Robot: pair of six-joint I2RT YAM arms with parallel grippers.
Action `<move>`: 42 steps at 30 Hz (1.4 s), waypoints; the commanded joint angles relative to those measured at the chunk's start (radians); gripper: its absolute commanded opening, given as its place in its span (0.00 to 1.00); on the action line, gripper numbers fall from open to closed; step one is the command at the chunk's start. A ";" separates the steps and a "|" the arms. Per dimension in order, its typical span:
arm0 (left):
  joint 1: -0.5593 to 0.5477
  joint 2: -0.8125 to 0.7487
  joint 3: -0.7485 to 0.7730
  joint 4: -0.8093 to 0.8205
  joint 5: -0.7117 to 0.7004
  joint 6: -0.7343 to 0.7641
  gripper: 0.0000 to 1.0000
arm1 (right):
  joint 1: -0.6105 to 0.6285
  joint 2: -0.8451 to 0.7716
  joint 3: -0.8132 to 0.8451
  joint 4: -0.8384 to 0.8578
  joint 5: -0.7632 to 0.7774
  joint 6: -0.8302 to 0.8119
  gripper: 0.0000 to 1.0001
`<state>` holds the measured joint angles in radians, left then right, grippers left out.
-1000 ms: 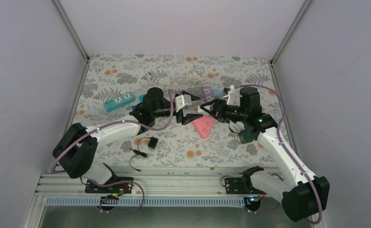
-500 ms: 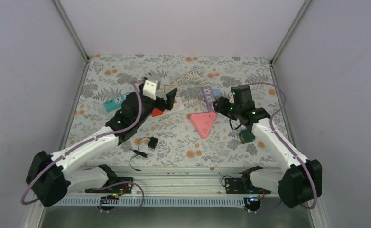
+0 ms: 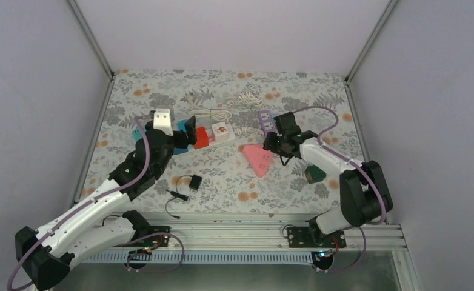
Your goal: Insert the plug
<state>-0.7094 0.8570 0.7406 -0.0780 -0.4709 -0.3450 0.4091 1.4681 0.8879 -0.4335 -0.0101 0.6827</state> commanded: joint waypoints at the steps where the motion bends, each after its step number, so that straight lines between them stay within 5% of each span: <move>1: 0.004 -0.025 -0.040 -0.062 -0.085 0.014 1.00 | 0.039 0.039 0.060 0.039 0.093 0.034 0.37; 42: 0.004 -0.002 -0.065 -0.062 -0.133 0.032 1.00 | 0.077 0.063 0.092 -0.035 0.103 0.157 0.38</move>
<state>-0.7090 0.8528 0.6781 -0.1452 -0.5941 -0.3225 0.4778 1.5383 0.9619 -0.4728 0.0650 0.8192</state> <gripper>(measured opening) 0.999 0.542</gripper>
